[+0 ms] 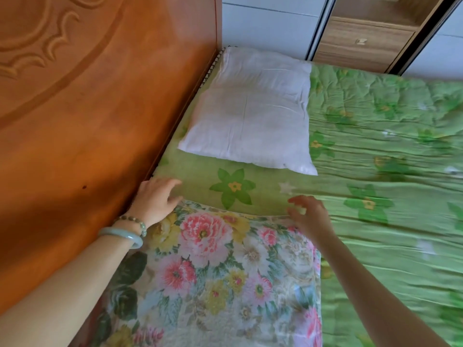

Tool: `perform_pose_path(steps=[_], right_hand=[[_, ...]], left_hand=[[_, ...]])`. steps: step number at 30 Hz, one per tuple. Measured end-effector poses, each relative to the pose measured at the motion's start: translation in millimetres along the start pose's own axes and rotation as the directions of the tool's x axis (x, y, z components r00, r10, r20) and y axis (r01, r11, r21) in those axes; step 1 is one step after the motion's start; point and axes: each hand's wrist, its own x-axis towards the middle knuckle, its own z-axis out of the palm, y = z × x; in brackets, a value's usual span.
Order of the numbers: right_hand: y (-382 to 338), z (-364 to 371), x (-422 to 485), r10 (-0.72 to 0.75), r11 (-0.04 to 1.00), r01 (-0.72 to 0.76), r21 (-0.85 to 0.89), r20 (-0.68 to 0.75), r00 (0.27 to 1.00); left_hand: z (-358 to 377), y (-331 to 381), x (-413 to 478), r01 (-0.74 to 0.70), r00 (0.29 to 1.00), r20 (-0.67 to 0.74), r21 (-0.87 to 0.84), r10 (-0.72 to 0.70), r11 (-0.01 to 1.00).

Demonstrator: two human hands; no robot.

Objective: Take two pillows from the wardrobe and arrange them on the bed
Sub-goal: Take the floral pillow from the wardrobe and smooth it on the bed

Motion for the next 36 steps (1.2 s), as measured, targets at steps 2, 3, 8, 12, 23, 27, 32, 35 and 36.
perform_pose_path(steps=[2,3,8,12,23,27,32,35,36], right_hand=[[-18.6,9.7,7.0,-0.076,0.997,0.079,0.002,0.298,0.952],[-25.7,14.0,9.8,-0.083,0.995,0.100,-0.019,0.410,0.908],[-33.6,20.4,24.5,-0.048,0.986,0.127,-0.109,0.542,0.839],[-32.0,25.3,29.0,-0.127,0.974,0.169,-0.152,0.250,0.960],[-53.6,40.6,-29.3,-0.212,0.927,0.159,-0.340,-0.127,0.969],[-79.2,60.0,-113.0,-0.433,0.873,0.405,-0.270,-0.053,0.900],[-59.1,95.0,-139.9,-0.301,0.828,0.365,-0.426,0.212,0.930],[-57.0,104.9,-128.8,-0.234,0.848,0.326,-0.418,0.256,0.938],[-59.8,102.7,-126.1,-0.222,0.856,0.328,-0.399,0.289,0.931]], left_hand=[[-1.2,10.1,10.4,-0.054,0.970,0.237,-0.027,0.059,0.998],[-0.7,14.8,14.6,-0.051,0.944,0.324,-0.016,0.053,0.999],[4.0,16.7,29.0,-0.092,0.935,0.341,-0.034,0.098,0.995],[15.1,5.2,35.3,-0.103,0.995,0.014,0.092,0.102,0.990],[13.8,34.9,-25.6,-0.015,0.978,-0.208,0.037,0.022,0.999],[26.7,49.4,-111.7,-0.210,0.977,-0.025,0.091,0.213,0.974],[56.6,49.9,-124.6,-0.172,0.982,0.110,0.168,0.155,0.971],[65.5,46.6,-115.9,-0.133,0.984,0.144,0.182,0.107,0.974],[64.0,46.2,-112.8,-0.133,0.983,0.149,0.184,0.106,0.974]])
